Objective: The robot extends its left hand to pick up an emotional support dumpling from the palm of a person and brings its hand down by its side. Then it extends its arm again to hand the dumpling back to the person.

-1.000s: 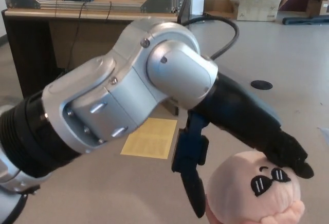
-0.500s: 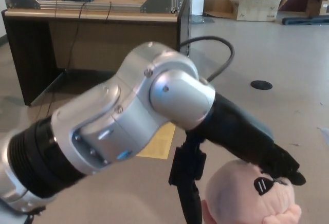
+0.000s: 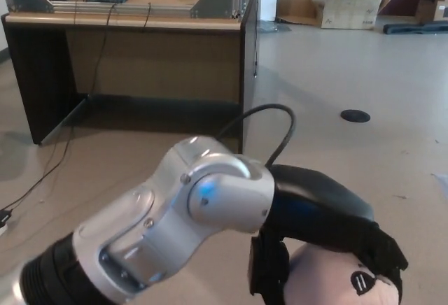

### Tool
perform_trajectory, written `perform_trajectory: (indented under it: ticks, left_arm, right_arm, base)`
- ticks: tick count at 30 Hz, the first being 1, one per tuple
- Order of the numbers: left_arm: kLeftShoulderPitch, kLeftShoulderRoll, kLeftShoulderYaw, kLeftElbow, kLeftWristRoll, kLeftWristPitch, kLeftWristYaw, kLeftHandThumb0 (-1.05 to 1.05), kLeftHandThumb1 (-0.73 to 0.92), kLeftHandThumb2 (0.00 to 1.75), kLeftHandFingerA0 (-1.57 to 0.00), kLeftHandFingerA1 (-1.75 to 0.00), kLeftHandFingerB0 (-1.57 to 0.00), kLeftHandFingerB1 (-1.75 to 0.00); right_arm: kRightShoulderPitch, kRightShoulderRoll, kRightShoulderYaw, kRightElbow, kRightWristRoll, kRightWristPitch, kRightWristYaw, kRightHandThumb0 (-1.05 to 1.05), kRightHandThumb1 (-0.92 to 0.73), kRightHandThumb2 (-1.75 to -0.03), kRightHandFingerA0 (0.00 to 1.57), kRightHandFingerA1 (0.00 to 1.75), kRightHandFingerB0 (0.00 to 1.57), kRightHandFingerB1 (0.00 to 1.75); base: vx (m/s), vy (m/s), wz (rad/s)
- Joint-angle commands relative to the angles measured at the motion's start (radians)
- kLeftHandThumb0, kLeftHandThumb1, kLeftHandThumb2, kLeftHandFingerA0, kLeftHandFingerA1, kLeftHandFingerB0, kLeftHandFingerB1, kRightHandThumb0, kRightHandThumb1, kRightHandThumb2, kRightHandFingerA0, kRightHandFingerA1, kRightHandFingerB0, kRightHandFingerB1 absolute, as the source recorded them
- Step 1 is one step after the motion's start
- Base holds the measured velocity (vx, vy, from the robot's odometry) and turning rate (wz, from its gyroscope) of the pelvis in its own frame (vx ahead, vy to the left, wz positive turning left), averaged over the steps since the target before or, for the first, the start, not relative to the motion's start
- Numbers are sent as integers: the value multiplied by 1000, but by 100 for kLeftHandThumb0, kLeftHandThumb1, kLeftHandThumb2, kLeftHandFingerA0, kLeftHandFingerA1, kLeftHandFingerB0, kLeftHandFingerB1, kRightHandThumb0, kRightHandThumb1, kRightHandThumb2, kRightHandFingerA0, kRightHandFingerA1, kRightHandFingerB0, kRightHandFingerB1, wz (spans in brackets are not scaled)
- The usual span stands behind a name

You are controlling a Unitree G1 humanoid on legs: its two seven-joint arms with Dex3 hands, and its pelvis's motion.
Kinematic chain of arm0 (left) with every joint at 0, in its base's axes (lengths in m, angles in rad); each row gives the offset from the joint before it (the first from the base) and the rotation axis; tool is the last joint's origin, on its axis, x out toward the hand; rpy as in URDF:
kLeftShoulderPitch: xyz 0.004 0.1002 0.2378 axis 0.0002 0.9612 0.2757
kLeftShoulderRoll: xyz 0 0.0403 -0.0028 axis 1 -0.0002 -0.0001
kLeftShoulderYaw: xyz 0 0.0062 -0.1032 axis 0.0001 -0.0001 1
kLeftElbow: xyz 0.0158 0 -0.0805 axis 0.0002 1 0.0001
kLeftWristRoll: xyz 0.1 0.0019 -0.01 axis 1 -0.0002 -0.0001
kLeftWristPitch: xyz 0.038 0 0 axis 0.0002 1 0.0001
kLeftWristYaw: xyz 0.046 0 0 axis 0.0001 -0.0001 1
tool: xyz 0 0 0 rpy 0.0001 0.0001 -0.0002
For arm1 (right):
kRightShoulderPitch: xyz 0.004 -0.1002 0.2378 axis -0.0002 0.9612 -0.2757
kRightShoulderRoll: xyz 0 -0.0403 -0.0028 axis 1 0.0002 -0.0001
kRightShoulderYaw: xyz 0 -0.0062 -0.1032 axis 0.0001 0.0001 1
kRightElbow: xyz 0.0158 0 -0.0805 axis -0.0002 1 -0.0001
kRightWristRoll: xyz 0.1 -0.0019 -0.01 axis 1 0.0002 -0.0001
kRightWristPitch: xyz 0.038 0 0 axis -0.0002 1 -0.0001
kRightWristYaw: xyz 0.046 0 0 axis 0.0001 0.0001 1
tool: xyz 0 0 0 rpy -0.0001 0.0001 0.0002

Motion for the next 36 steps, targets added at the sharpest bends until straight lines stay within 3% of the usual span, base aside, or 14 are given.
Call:
perform_trajectory:
  ticks: [1,12,13,15,16,17,18,19,21,22,25,26,33,36]
  left_arm:
    - [103,-20,40,19,130,-245,242,-41,58,62,-82,-152,-93,-52]
    - [125,-20,80,36,154,-294,265,-47,55,60,-84,-142,-94,-48]
    - [125,-22,93,41,145,-292,264,-29,63,61,-81,-165,-82,-65]
    - [126,-25,97,44,146,-297,264,-29,63,61,-81,-165,-82,-65]
    - [137,-33,110,38,126,-275,262,-29,63,61,-84,-165,-86,-58]
    - [153,-44,129,30,97,-240,258,-29,63,61,-84,-165,-86,-58]
    - [163,-62,151,28,73,-202,262,-31,69,60,-85,-165,-87,-78]
    - [170,-88,189,18,50,-150,283,-19,67,85,-83,-170,-76,-129]
    - [175,-146,283,-3,-7,-56,313,-15,68,90,-83,-174,-77,-124]
    - [153,-165,338,-10,-41,-12,312,-16,69,87,-85,-167,-82,-109]
    - [155,-183,357,-15,-35,0,297,-16,69,87,-85,-167,-82,-109]
    - [62,-195,518,-12,-171,123,310,-3,72,76,-100,-122,-88,-87]
    - [43,-193,790,-61,-316,275,376,-13,71,76,-103,-116,-88,-84]
    - [97,-181,936,-92,-407,355,400,-17,76,65,-106,-120,-91,-83]
  right_arm:
    - [-50,-52,35,10,-28,213,138,-44,-68,-106,38,61,33,55]
    - [-42,-55,39,-26,-24,252,153,-44,-68,-106,38,61,33,55]
    - [41,-18,-67,-53,82,41,46,-44,-68,-60,72,93,65,54]
    - [53,-11,-91,-59,85,17,38,-44,-68,-60,72,93,65,54]
    - [57,-12,-80,-65,55,-16,4,-39,-55,-96,80,83,61,67]
    - [62,-14,-61,-71,12,-66,-49,-39,-55,-96,80,83,61,67]
    - [57,-18,-54,-76,-1,-50,-53,-36,-68,-61,74,61,61,47]
    - [51,-18,-51,-80,-6,-32,-53,-25,-65,-58,73,54,63,47]
    - [42,-16,-47,-73,-8,-17,-53,-26,-65,-58,75,53,64,47]
    - [40,-17,-41,-69,-15,-10,-61,-29,-65,-59,77,54,65,47]
    - [39,-17,-39,-65,-16,-12,-66,-29,-65,-59,77,54,65,47]
    - [41,-19,-41,-66,-12,-11,-61,-28,-66,-59,77,52,65,46]
    - [59,-20,-30,-50,-20,-27,-72,-29,-65,-60,77,53,66,46]
    - [67,-19,-27,-52,-19,-26,-71,-28,-65,-60,79,54,66,47]
  base:
    - [0,0,0]
    - [0,0,0]
    - [0,0,0]
    - [0,0,0]
    - [0,0,0]
    - [0,0,0]
    - [0,0,0]
    - [0,0,0]
    - [0,0,0]
    - [0,0,0]
    - [0,0,0]
    - [0,0,0]
    - [0,0,0]
    - [0,0,0]
